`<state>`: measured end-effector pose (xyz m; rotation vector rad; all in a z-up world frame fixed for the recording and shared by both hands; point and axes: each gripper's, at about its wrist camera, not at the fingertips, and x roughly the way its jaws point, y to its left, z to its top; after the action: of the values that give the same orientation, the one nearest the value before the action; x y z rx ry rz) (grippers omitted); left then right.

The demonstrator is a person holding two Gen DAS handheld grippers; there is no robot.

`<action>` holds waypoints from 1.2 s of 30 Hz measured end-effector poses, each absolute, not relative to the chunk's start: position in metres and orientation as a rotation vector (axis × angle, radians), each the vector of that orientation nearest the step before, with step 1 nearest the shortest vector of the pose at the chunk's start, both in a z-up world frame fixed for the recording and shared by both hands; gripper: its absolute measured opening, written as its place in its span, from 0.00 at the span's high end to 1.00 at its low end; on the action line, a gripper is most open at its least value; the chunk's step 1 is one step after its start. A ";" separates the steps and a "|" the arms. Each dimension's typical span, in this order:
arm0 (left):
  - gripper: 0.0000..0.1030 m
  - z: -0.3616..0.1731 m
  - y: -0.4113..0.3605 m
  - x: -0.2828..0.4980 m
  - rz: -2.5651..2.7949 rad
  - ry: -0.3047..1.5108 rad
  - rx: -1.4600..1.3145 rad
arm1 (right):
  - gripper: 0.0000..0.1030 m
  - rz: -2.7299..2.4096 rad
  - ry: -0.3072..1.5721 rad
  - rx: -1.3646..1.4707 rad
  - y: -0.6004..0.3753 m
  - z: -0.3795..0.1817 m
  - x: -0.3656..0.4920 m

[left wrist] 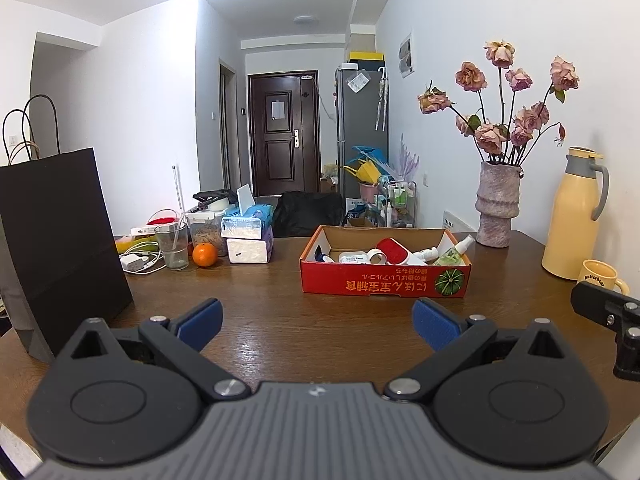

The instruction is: Organize rigid objects

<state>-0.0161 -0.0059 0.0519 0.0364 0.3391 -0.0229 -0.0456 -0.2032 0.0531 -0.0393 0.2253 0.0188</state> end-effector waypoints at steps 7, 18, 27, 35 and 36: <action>0.00 0.053 -0.005 -0.018 -0.019 0.338 0.033 | 0.00 0.023 0.221 -0.044 -0.201 0.054 -0.048; 0.00 0.053 -0.003 -0.019 -0.020 0.337 0.033 | 0.00 0.024 0.220 -0.045 -0.200 0.055 -0.049; 0.00 0.054 -0.002 -0.018 -0.018 0.340 0.034 | 0.00 0.024 0.221 -0.044 -0.199 0.056 -0.050; 0.00 0.052 -0.003 -0.016 -0.018 0.347 0.035 | 0.00 0.024 0.226 -0.043 -0.199 0.055 -0.049; 0.00 0.052 -0.003 -0.016 -0.017 0.348 0.035 | 0.00 0.024 0.227 -0.043 -0.200 0.054 -0.049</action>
<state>-0.0161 -0.0035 0.0516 0.0352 0.3476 -0.0175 -0.0486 -0.1997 0.0542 -0.0429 0.2271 0.0241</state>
